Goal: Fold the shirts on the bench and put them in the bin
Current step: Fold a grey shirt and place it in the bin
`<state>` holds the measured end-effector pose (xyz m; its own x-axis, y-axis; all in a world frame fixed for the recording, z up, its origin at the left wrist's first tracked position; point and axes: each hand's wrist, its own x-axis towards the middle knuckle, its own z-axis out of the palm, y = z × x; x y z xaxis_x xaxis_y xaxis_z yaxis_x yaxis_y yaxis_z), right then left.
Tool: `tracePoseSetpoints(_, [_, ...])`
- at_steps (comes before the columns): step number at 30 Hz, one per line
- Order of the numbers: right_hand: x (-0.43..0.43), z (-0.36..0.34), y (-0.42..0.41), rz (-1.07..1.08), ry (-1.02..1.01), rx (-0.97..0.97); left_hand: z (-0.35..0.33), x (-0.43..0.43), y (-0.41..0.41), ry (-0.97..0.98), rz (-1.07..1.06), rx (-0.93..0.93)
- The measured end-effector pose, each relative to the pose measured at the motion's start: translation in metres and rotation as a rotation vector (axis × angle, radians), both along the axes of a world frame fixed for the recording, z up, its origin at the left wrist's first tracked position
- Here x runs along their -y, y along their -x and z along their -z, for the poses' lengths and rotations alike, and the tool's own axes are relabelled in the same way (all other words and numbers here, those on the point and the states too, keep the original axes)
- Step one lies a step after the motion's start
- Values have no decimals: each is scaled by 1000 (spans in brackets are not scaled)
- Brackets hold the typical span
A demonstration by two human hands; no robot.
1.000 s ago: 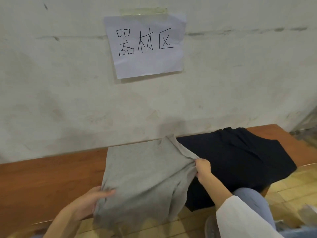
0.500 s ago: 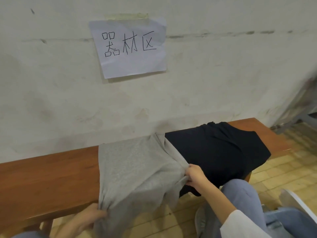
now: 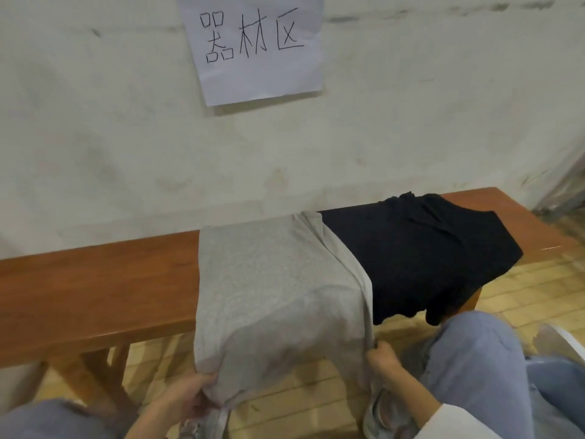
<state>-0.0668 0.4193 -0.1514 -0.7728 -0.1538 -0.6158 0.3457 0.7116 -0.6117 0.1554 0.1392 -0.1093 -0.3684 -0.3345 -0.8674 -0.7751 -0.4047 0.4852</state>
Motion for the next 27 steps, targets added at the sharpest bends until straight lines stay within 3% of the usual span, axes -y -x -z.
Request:
tracePoseSetpoints(4, [-13,-38,6,60,183,-131,-32,14,-9,-27,210,-24])
tracePoseSetpoints(6, [-16,-80,16,35,349,-95,-59,24,-7,-106,270,-101])
tracePoseSetpoints(9, [-8,-149,50,-19,733,133,-93,60,10,-171,103,-465])
tracePoseSetpoints(11, [8,-176,78,27,929,147,-111,84,31,-294,-116,-818])
tracePoseSetpoints(12, [20,-178,93,80,969,151,-116,91,43,-337,-185,-902])
tracePoseSetpoints(13, [33,-179,104,120,949,167,-119,98,57,-267,-229,-874])
tracePoseSetpoints(15, [60,-166,122,101,652,117,-113,98,84,25,-207,-681])
tracePoseSetpoints(18, [93,-135,144,-135,101,-7,-85,89,114,347,-120,-375])
tracePoseSetpoints(20, [107,-119,155,-258,-36,-107,-58,95,125,579,-77,-214])
tracePoseSetpoints(23, [125,-109,169,-165,157,-205,-36,101,128,946,157,10])
tracePoseSetpoints(25, [138,-105,175,26,456,-36,-26,96,128,1139,216,165])
tracePoseSetpoints(27, [149,-103,178,151,704,192,-24,89,129,1226,237,194])
